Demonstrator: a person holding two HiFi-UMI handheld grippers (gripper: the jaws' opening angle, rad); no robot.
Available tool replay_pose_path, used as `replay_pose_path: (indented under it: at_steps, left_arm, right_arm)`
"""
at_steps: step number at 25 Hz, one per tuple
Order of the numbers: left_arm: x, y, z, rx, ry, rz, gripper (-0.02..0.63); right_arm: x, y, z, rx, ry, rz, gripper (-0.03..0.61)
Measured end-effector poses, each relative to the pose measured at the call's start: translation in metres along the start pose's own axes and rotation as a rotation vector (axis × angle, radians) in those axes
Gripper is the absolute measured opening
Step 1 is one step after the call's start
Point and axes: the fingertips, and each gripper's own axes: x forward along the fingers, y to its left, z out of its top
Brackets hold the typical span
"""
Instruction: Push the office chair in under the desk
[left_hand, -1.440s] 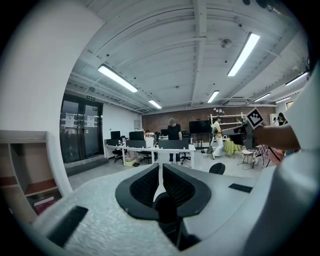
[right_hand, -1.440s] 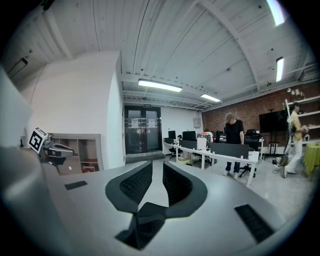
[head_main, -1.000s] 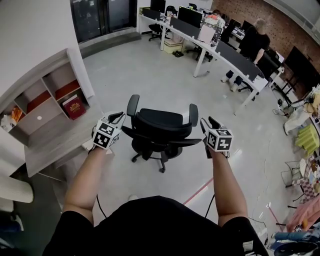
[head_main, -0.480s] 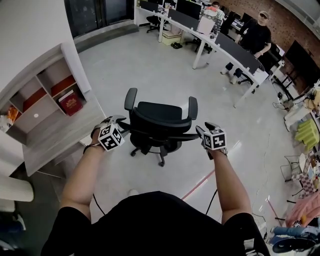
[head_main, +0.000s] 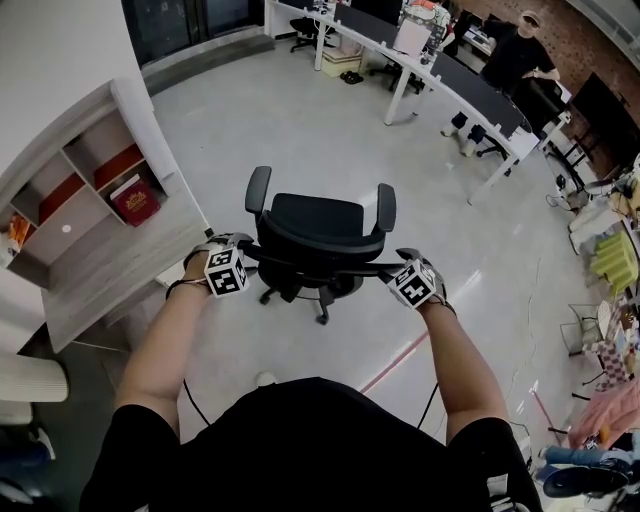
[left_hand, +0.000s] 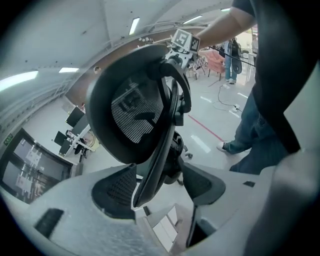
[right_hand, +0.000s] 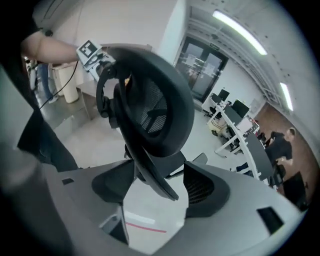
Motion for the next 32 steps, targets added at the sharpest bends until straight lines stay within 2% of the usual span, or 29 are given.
replay_pose_path:
  at_steps: [7, 14, 18, 19, 21, 24, 27, 32]
  left_arm:
    - [0.022, 0.013, -0.006, 0.014, 0.045, -0.028, 0.290]
    - [0.056, 0.005, -0.023, 0.056, 0.104, -0.088, 0.290]
    - [0.060, 0.009, -0.017, 0.017, 0.064, -0.059, 0.283]
    - [0.059, 0.013, -0.015, 0.009, 0.050, -0.043, 0.264]
    - [0.059, 0.015, -0.016, 0.008, 0.037, -0.032, 0.241]
    - [0.062, 0.011, -0.018, 0.019, 0.047, -0.038, 0.211]
    - [0.069, 0.014, -0.026, 0.054, 0.103, -0.027, 0.202]
    - [0.071, 0.015, -0.034, 0.079, 0.173, -0.024, 0.196]
  right_arm:
    - [0.028, 0.009, -0.003, -0.119, 0.062, 0.017, 0.299]
    - [0.055, 0.023, -0.012, -0.254, 0.151, 0.061, 0.299]
    - [0.064, 0.022, -0.022, -0.356, 0.202, 0.050, 0.295]
    - [0.065, 0.020, -0.021, -0.367, 0.197, 0.039, 0.281]
    - [0.068, 0.017, -0.019, -0.380, 0.184, 0.031, 0.209]
    - [0.073, 0.021, -0.027, -0.432, 0.205, 0.037, 0.189]
    - [0.081, 0.024, -0.033, -0.497, 0.247, 0.029, 0.144]
    - [0.093, 0.029, -0.034, -0.515, 0.261, 0.036, 0.101]
